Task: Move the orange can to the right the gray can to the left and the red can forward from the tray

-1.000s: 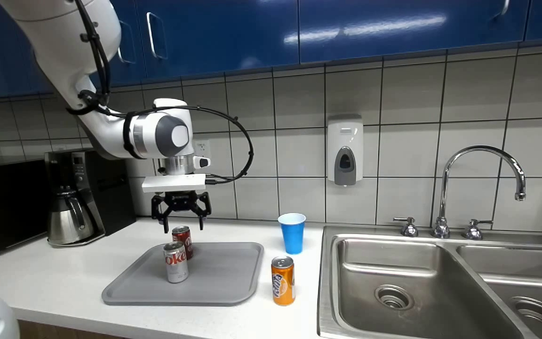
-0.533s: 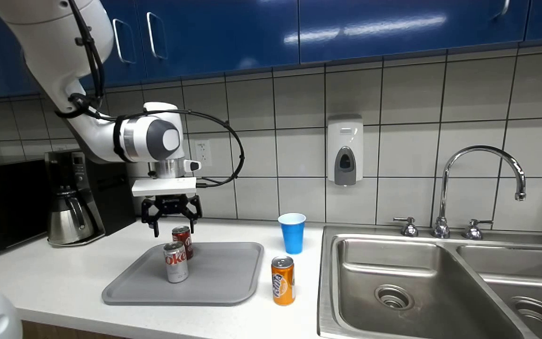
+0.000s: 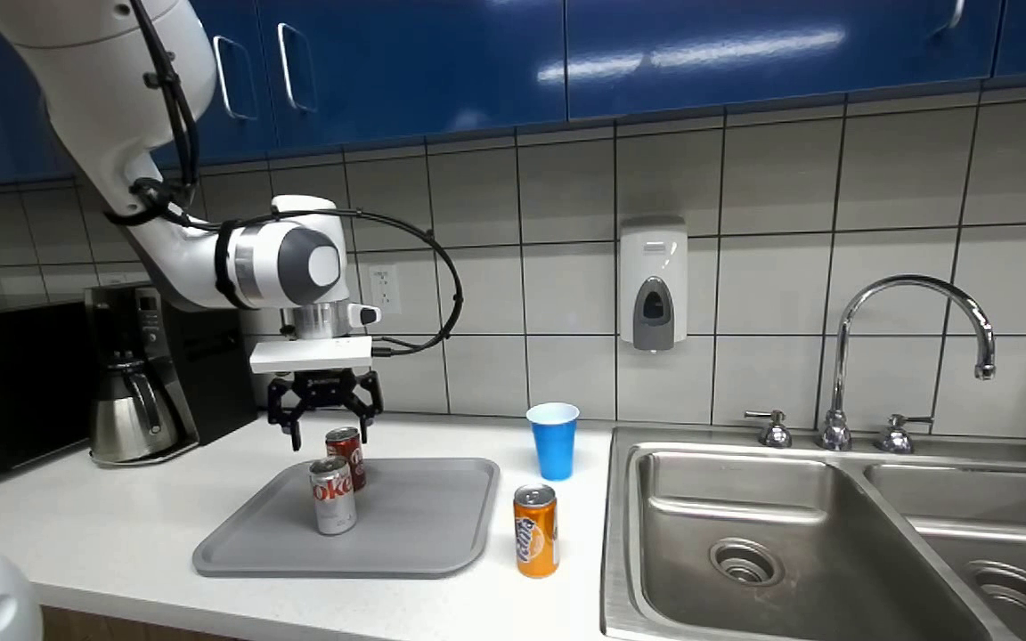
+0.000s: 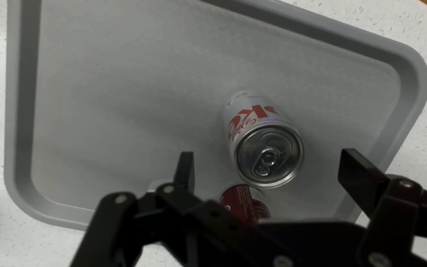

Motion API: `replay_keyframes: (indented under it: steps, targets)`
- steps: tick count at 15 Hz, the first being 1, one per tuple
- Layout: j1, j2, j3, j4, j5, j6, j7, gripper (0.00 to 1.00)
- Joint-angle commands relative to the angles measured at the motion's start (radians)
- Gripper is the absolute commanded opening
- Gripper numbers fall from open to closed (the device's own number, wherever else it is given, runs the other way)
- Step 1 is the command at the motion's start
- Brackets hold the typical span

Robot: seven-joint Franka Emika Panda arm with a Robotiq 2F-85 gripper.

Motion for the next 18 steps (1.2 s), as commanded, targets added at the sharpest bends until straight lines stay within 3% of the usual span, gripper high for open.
replay_keyframes:
  steps: [1, 18]
  targets:
    - [0.000, 0.011, 0.012, -0.004, -0.027, 0.002, 0.014, 1.00]
    - [0.022, 0.168, 0.033, 0.063, -0.098, 0.008, 0.035, 1.00]
